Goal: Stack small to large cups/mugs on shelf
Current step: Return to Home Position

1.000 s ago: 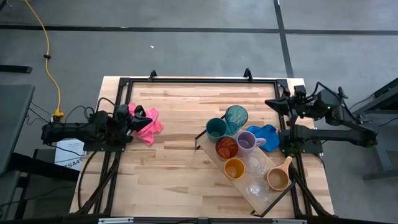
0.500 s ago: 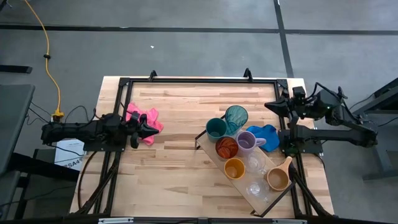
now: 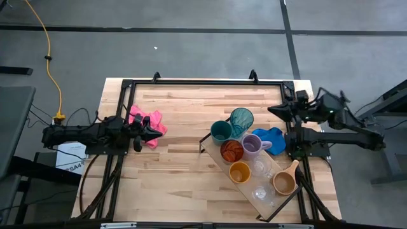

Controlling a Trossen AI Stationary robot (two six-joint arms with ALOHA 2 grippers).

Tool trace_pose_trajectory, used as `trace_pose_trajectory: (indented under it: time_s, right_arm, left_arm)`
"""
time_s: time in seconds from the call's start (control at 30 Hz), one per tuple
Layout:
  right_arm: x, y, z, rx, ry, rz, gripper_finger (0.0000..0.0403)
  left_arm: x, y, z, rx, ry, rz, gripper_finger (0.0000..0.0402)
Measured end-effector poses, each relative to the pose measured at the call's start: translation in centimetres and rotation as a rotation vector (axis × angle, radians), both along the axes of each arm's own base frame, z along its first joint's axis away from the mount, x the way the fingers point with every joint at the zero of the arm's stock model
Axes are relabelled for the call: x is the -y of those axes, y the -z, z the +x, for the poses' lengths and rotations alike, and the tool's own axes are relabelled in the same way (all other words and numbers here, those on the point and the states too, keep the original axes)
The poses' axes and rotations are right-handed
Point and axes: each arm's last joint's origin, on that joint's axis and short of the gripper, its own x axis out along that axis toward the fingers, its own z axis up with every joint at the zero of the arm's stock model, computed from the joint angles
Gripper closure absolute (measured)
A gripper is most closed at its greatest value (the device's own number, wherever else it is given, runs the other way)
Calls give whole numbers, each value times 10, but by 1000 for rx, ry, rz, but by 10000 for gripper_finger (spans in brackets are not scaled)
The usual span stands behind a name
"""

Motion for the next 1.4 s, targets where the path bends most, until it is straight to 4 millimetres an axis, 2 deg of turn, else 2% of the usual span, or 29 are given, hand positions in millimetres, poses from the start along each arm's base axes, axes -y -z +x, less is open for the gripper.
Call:
trace_pose_trajectory:
  time_s: [0.2, 0.3, 0.4, 0.6, 0.73, 0.83, 1.13, 1.23, 1.4]
  right_arm:
    - [-3, 40, 20, 178, -54, -49, 403]
    - [-9, 53, 23, 174, -89, -54, 403]
    - [-15, 55, 18, 134, -139, -78, 403]
    - [-18, 41, -10, 255, -131, -193, 403]
    - [-16, 53, -23, 177, -89, -208, 403]
    - [-15, 63, -28, 193, -83, -225, 403]
    - [-15, 99, -9, 237, -42, -257, 403]
    - [-15, 105, -7, 285, 0, -294, 403]
    - [-13, 115, -3, 220, 48, -317, 403]
  left_arm:
    - [0, 0, 0, 0, 0, -1, 401]
    - [0, 0, 0, 0, 0, -2, 400]
    - [0, 0, 0, 0, 0, -3, 398]
    - [0, 0, 0, 0, 0, -2, 401]
    - [0, 0, 0, 0, -1, -2, 399]
    - [0, 0, 0, 0, -1, -2, 400]
    - [0, 0, 0, 0, -1, -1, 399]
    - [0, 0, 0, 0, -1, -1, 401]
    - [0, 0, 0, -1, -12, 0, 399]
